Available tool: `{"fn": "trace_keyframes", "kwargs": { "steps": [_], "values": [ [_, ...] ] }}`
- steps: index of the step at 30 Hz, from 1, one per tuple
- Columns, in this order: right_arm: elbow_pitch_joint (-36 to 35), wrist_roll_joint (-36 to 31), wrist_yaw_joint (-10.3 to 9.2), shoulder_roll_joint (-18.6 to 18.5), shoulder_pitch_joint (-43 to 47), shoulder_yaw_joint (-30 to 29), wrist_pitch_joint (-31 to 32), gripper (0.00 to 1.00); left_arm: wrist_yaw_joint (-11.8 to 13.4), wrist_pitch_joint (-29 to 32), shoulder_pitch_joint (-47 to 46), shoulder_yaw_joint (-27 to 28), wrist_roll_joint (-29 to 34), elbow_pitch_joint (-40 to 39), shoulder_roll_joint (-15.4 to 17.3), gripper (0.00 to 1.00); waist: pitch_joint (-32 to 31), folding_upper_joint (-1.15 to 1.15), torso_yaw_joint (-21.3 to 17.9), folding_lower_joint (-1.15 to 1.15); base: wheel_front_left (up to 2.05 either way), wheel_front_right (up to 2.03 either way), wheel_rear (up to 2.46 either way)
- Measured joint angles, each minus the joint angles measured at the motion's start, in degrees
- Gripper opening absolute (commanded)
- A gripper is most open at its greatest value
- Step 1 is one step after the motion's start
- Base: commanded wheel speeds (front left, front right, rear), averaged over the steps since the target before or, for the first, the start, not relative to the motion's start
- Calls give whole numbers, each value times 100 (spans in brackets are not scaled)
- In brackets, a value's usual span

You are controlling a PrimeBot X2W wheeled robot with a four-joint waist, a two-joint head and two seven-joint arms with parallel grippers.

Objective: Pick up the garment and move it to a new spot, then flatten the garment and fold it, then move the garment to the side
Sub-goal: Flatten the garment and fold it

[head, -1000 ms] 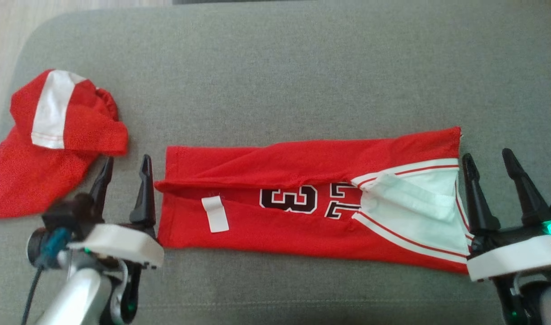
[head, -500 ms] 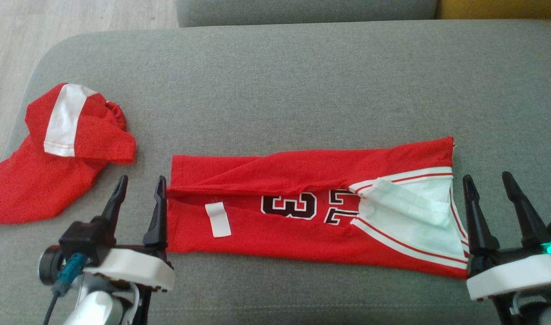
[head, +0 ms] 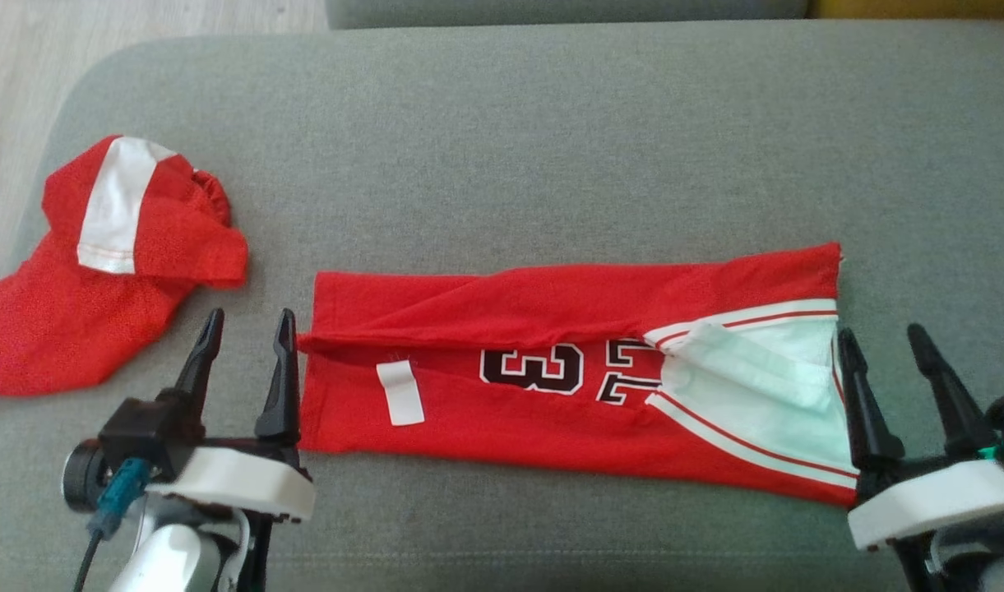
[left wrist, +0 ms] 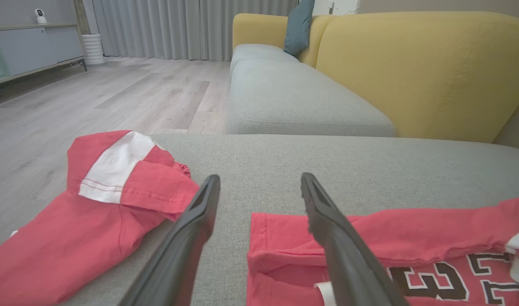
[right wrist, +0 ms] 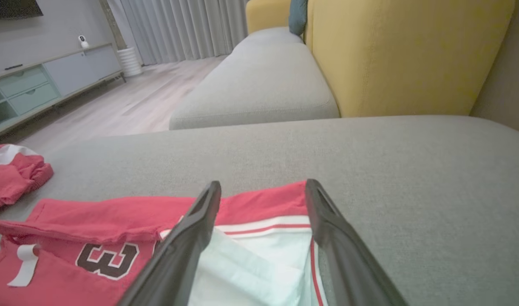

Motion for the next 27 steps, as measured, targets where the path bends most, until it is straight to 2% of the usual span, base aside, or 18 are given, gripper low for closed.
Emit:
{"fn": "trace_keyframes", "kwargs": {
  "steps": [11,17,21,22,23,24,27],
  "values": [
    [1184,259,0,-255,-453,-250,804,100,-244,0,-398,62,198,-62,-218,100,563,0,121,1,0,0,0],
    [1506,332,0,-342,-856,-366,1868,100,-432,0,-649,231,350,5,-401,100,941,0,247,2,0,0,0],
    [1405,448,0,-344,-879,-402,2435,100,-565,0,-675,303,449,45,-489,100,995,0,318,1,0,0,0],
    [1368,500,0,-345,-889,-420,2547,73,-580,0,-675,339,470,57,-523,100,993,0,329,1,0,0,0],
    [1344,545,0,-344,-894,-434,2619,5,-587,0,-675,380,495,70,-553,100,984,0,336,1,0,0,0],
    [1334,573,0,-343,-893,-447,2686,0,-631,0,-675,409,500,90,-570,100,965,0,342,1,0,0,0],
    [1292,602,0,-332,-873,-454,2777,0,-679,0,-666,460,559,162,-597,100,872,0,345,0,0,0,0]
  ]
}}
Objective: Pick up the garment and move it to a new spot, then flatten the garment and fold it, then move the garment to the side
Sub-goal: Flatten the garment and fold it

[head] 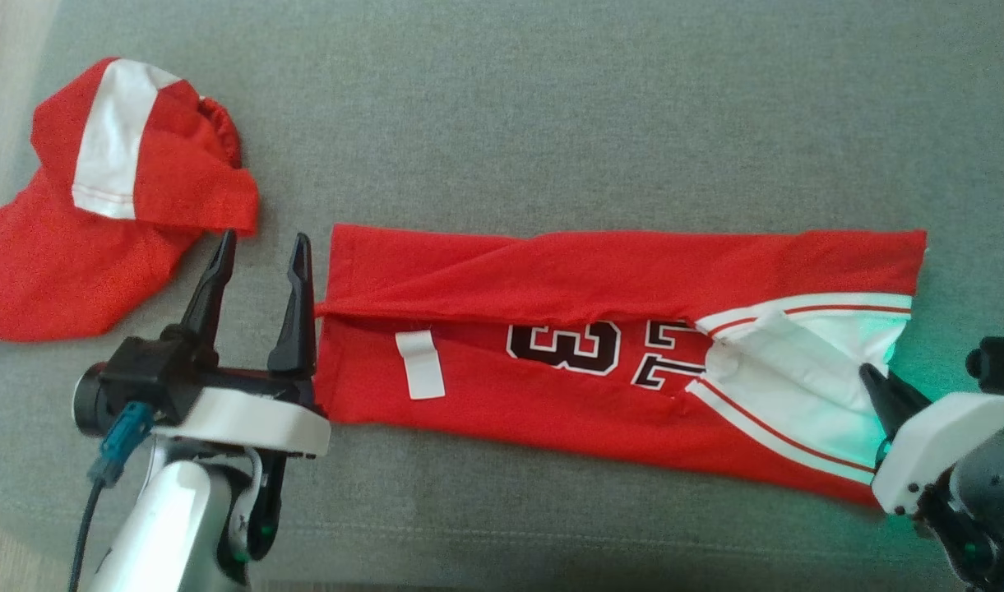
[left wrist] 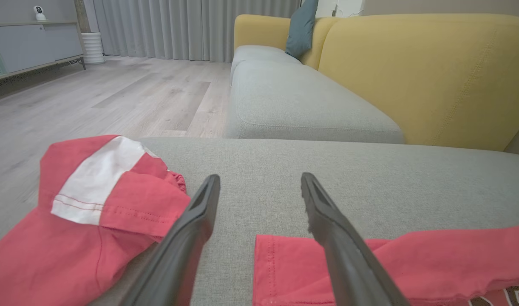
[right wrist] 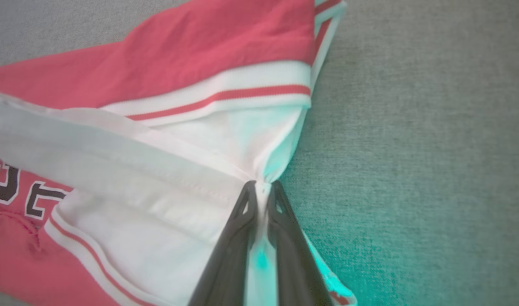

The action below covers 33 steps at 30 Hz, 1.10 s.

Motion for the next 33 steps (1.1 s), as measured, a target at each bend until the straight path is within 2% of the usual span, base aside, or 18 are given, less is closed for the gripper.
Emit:
{"fn": "trace_keyframes", "kwargs": {
  "steps": [8,13,18,23,27,30,33],
  "values": [
    [-82,-21,0,-59,220,-437,-73,0,-54,0,185,156,120,65,-112,100,-390,0,-66,0,0,0,0],
    [-87,-134,0,-278,314,-895,-164,0,-77,0,375,191,194,64,-145,100,-639,0,-89,0,0,0,0],
    [-157,-153,0,-427,307,-928,-213,0,-97,0,444,237,227,75,-169,100,-809,0,-66,0,0,0,0],
    [-677,-163,0,-411,249,-377,-113,0,-97,0,559,263,236,124,-185,100,-954,0,-37,0,0,0,0],
    [-1176,-192,0,-202,-63,432,167,0,-97,0,624,274,236,183,-200,100,-1085,0,-5,0,0,0,0],
    [-1157,-97,0,47,-353,1098,260,0,-98,0,623,275,235,194,-224,100,-1127,0,52,-1,0,0,0],
    [-779,130,0,333,-562,1630,218,0,-133,0,619,257,236,218,-255,100,-1133,0,144,-1,0,0,0]
  ]
}}
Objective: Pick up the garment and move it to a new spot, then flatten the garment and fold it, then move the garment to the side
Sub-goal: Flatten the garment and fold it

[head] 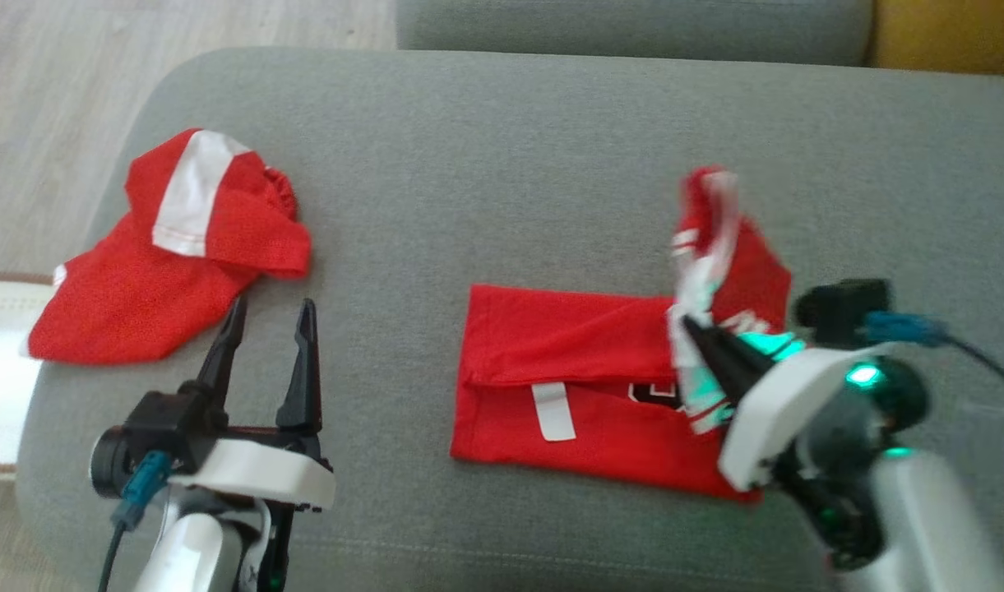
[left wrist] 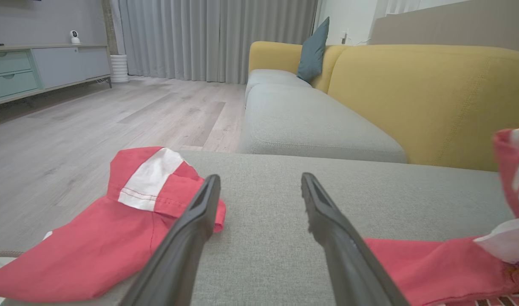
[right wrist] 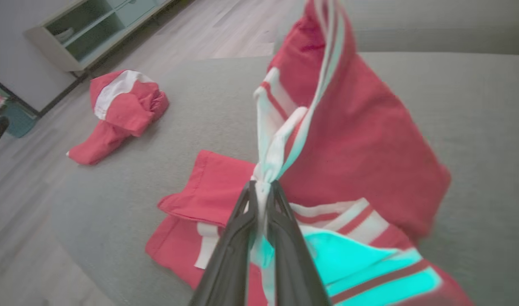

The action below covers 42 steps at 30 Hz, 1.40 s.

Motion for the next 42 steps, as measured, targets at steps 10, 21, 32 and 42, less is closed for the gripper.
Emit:
{"fn": "trace_keyframes", "kwargs": {
  "steps": [10,21,32,42],
  "values": [
    [1848,1263,0,249,-446,1040,-1351,0,-65,0,-18,-115,48,122,-81,100,51,0,411,0,0,0,0],
    [3341,2241,0,241,-1289,2033,-2710,100,-120,0,-172,-118,94,188,-167,100,208,0,589,1,0,0,0],
    [3034,1764,0,238,-1756,2140,-4569,100,-121,0,-171,-58,160,196,-193,100,194,0,323,0,0,0,0],
    [1906,109,0,-57,-623,-230,-4305,100,-105,0,-113,76,194,189,-155,100,82,0,-153,0,0,0,0]
  ]
}}
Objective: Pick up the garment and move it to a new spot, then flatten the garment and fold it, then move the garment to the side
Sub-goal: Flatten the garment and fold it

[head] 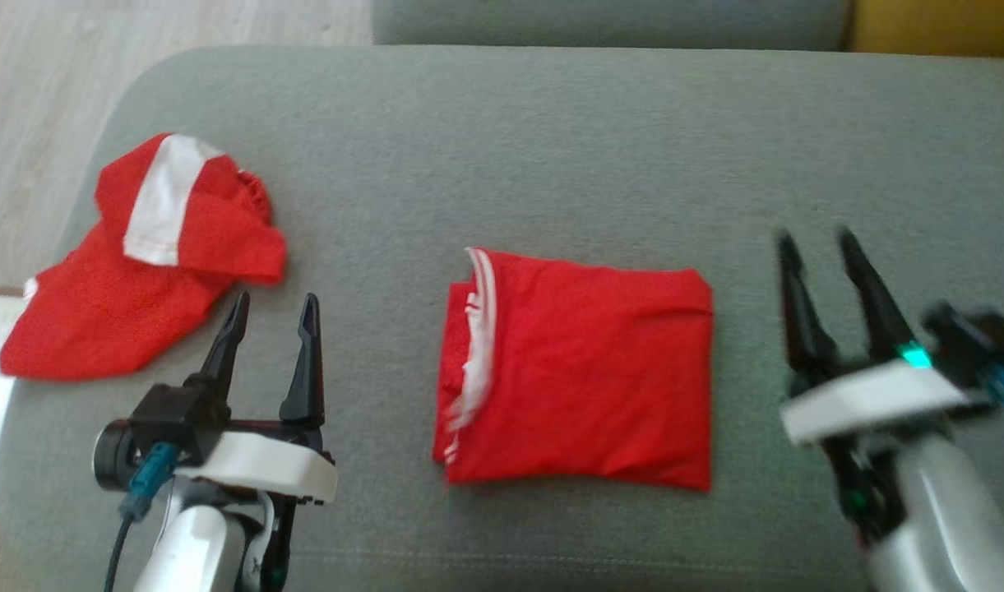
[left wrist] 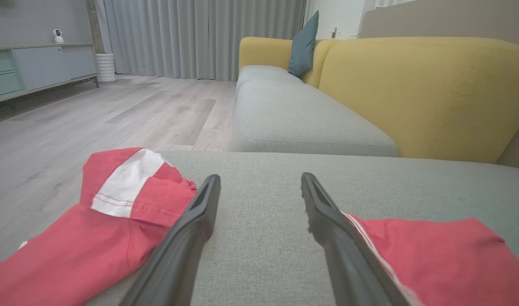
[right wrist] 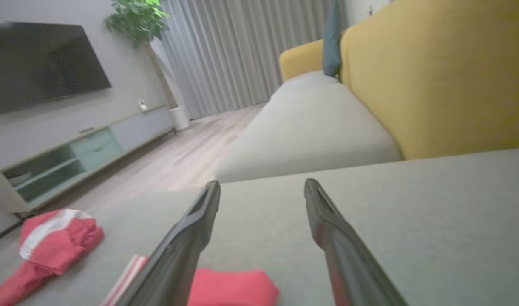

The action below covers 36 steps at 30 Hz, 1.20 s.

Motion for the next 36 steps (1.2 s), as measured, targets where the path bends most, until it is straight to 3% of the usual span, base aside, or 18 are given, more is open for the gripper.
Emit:
{"fn": "trace_keyframes", "kwargs": {
  "steps": [5,14,36],
  "values": [
    [-956,-601,0,41,1106,-844,535,100,47,0,101,47,-1,-11,75,100,-111,0,-257,0,0,0,0],
    [-1861,-923,0,65,1965,-1088,1059,100,120,1,452,132,-2,-30,165,100,-344,0,-457,0,0,0,0],
    [-2148,-894,0,94,2341,-929,1291,100,304,210,1066,122,-3,-336,370,100,-831,0,-448,0,0,0,0]
  ]
}}
